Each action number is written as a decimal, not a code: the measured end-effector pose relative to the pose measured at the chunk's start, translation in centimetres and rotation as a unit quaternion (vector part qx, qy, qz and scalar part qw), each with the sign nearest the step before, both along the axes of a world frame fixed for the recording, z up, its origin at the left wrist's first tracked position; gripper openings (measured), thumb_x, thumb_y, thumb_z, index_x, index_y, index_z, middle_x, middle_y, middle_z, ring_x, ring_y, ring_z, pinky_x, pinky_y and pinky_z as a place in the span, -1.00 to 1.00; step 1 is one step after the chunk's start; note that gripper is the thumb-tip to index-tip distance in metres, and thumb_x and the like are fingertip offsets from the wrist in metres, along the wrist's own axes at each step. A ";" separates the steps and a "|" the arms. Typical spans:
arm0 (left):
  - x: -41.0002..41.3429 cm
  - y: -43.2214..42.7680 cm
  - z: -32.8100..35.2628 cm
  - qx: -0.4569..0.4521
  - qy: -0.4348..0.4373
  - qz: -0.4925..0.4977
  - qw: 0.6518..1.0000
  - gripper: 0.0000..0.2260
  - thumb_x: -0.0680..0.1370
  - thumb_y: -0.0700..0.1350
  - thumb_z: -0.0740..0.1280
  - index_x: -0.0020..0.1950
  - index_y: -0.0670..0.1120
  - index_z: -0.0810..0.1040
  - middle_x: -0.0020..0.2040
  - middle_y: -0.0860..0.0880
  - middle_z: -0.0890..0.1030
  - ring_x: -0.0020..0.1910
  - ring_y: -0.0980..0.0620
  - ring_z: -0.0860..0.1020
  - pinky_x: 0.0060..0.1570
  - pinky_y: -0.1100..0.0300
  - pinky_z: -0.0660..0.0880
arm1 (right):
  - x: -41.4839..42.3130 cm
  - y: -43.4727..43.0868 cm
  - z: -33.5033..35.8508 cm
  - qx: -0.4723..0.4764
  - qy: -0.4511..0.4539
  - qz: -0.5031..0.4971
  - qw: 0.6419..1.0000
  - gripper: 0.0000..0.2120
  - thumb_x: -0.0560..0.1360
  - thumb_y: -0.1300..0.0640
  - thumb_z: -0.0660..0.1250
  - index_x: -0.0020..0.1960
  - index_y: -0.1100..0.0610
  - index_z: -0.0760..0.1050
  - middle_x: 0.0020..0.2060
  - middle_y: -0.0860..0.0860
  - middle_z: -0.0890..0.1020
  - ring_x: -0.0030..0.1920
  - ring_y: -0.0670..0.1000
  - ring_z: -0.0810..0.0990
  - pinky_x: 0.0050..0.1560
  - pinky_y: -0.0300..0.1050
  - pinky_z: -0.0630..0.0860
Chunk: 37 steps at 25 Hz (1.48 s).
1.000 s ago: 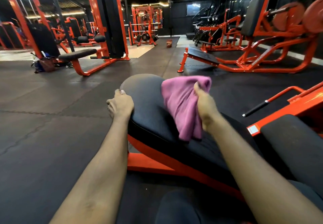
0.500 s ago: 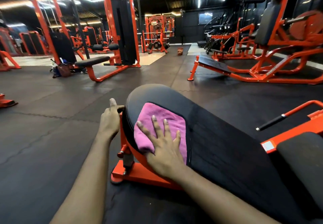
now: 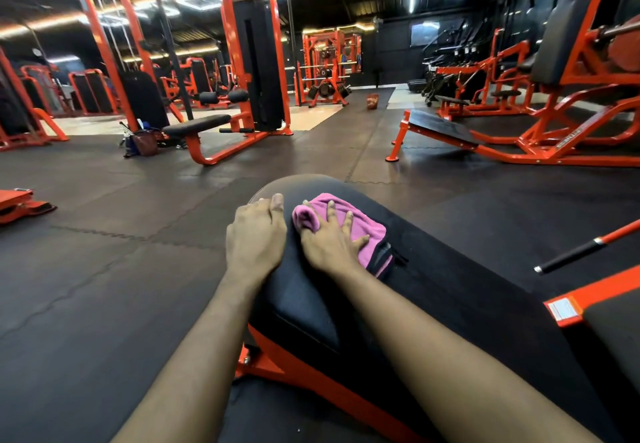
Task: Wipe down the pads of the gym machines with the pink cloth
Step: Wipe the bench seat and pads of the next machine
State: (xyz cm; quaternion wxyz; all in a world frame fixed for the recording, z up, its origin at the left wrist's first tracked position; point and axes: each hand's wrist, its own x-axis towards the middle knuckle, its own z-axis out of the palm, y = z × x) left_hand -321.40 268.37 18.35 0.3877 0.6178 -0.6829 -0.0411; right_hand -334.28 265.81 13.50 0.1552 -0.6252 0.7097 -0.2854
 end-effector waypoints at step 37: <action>-2.2 1.4 -1.0 0.047 -0.202 -0.044 0.977 -0.54 0.71 0.07 -0.05 0.37 -0.11 0.51 0.47 0.01 0.44 0.53 0.04 0.22 0.47 -0.36 -0.08 | -3.3 13.6 -4.6 -0.103 0.061 0.174 0.977 -0.41 0.59 -0.14 0.11 0.60 -0.30 0.07 0.63 -0.22 -0.03 0.63 -0.08 -0.07 0.59 0.20 -0.08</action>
